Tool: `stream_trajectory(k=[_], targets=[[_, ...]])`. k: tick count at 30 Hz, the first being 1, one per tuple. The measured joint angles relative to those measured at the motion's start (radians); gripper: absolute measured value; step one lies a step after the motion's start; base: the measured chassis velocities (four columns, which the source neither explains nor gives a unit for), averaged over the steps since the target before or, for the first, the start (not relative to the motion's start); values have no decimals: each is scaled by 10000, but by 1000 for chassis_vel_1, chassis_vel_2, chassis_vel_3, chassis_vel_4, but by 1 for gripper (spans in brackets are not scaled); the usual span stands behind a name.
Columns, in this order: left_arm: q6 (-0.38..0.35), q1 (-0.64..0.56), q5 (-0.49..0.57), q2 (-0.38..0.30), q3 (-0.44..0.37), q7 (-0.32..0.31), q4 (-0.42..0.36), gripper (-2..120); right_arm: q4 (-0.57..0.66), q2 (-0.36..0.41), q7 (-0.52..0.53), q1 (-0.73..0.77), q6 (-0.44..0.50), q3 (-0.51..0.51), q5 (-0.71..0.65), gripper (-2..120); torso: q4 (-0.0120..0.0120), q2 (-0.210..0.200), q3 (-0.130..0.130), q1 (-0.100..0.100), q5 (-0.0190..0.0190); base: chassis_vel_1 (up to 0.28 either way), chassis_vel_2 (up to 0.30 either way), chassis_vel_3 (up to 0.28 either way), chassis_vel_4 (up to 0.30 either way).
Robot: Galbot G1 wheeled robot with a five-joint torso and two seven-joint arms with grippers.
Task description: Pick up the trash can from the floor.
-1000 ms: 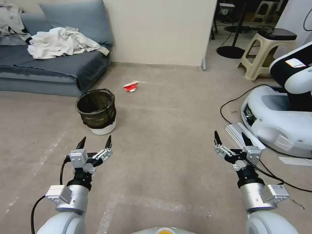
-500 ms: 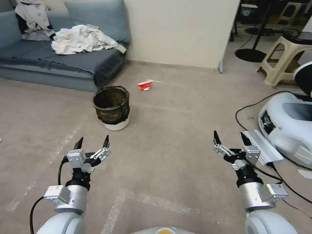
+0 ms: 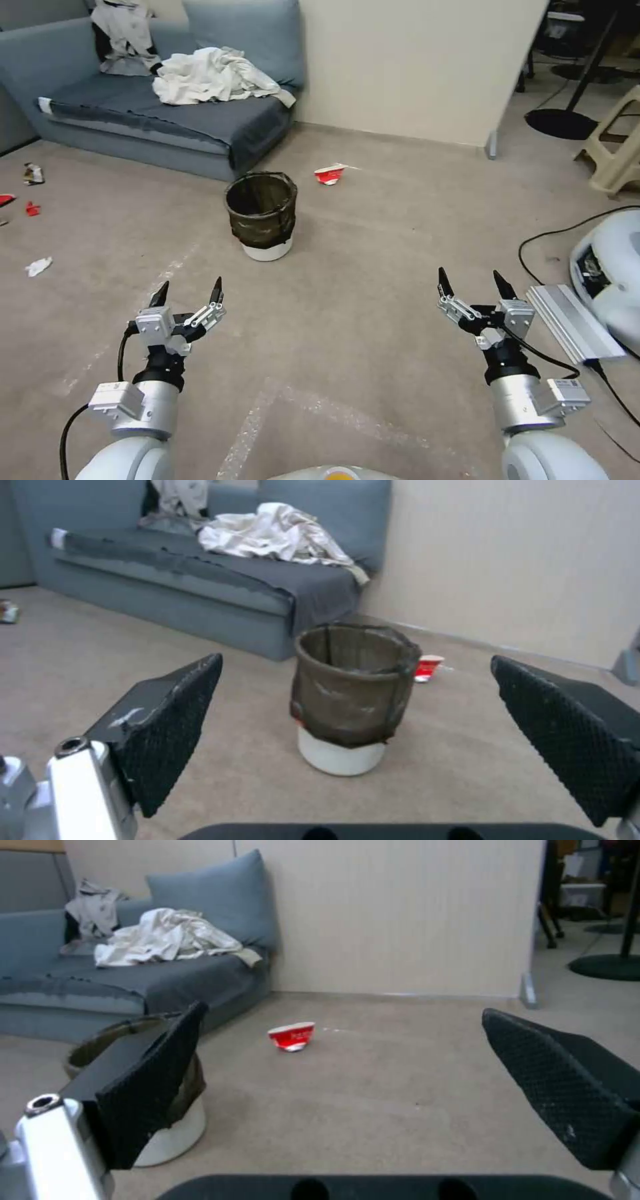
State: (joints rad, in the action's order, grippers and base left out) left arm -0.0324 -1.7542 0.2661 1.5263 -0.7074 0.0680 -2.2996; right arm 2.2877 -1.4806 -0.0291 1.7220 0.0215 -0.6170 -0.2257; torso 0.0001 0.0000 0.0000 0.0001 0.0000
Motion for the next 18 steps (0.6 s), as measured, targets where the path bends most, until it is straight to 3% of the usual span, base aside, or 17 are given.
stream_trajectory(k=[18], targets=[[587,13,-47,-26,-25,-29,191,100,-77,-31,-176,25,528,-24,-101,100,-1,-1,0,0,0,30,31,23,30]])
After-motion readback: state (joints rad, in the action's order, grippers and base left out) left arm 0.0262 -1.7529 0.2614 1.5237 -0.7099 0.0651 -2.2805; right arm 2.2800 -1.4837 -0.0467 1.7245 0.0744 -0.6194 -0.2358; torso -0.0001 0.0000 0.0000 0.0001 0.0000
